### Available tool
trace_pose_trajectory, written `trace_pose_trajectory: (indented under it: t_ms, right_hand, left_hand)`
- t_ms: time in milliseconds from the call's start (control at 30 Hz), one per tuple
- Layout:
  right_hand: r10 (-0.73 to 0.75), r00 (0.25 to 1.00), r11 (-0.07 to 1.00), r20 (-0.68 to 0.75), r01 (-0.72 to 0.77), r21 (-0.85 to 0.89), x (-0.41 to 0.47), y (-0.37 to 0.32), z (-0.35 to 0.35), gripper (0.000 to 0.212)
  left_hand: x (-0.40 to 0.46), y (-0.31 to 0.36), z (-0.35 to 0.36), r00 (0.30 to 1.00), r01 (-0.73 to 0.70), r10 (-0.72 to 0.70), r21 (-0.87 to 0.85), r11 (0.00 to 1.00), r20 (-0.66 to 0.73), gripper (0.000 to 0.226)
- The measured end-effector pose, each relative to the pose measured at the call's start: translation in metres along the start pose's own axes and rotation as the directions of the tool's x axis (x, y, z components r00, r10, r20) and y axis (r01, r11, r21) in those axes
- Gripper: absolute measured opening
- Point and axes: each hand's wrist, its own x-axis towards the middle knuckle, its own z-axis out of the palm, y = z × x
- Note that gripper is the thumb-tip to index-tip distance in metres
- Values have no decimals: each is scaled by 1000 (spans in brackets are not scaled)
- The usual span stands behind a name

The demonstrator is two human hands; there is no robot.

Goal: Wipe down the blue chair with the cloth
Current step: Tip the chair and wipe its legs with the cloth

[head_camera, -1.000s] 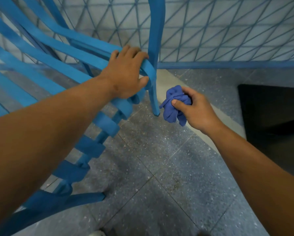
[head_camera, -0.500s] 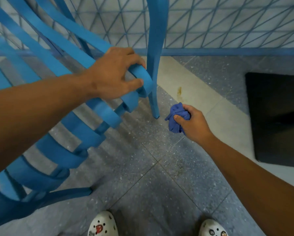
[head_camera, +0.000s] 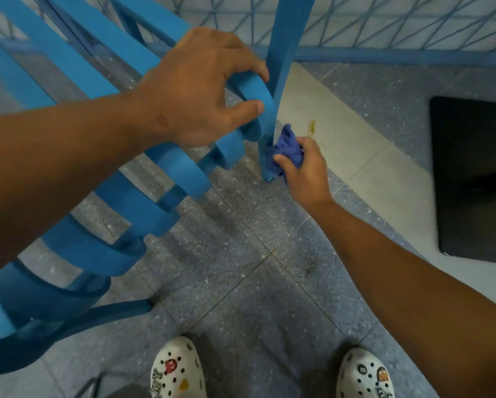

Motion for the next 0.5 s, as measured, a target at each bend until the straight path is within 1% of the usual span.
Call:
trace_pose_trajectory:
  t_ms: [100, 167, 200, 233, 300, 333, 400, 433, 500]
  right_hand:
    - [-27, 1000, 999, -7, 27, 22, 21, -7, 18, 27]
    - [-24, 999, 1000, 26, 23, 19, 31, -8, 28, 20]
    - [-17, 998, 1000, 55, 17, -10, 33, -5, 32, 19]
    - [11, 996, 999, 88, -6, -53, 31, 0, 34, 19]
    - [73, 991, 995, 111, -65, -70, 22, 16, 37, 25]
    - [84, 990, 992, 115, -73, -99, 15, 26, 37, 23]
    - [84, 989, 987, 126, -65, -148, 6, 39, 34, 13]
    - [87, 988, 986, 128, -68, -150, 3, 40, 31, 13]
    - [150, 978, 987, 141, -140, -79, 3, 41, 25, 20]
  left_hand:
    - [2, 0, 2, 999, -37, 37, 24, 999, 0, 47]
    - [2, -1, 3, 999, -34, 34, 38, 999, 1, 48]
    - [2, -1, 3, 1000, -28, 28, 42, 999, 5, 48]
    - [2, -2, 3, 1000, -26, 25, 46, 999, 10, 49]
    - [3, -1, 2, 999, -32, 31, 44, 999, 29, 48]
    - [3, -1, 1, 999, -29, 28, 41, 999, 34, 48]
    - [3, -2, 0, 999, -18, 17, 31, 999, 34, 48]
    - [3, -2, 0, 999, -21, 20, 27, 999, 33, 48]
    - [3, -1, 0, 999, -25, 24, 28, 999, 35, 48]
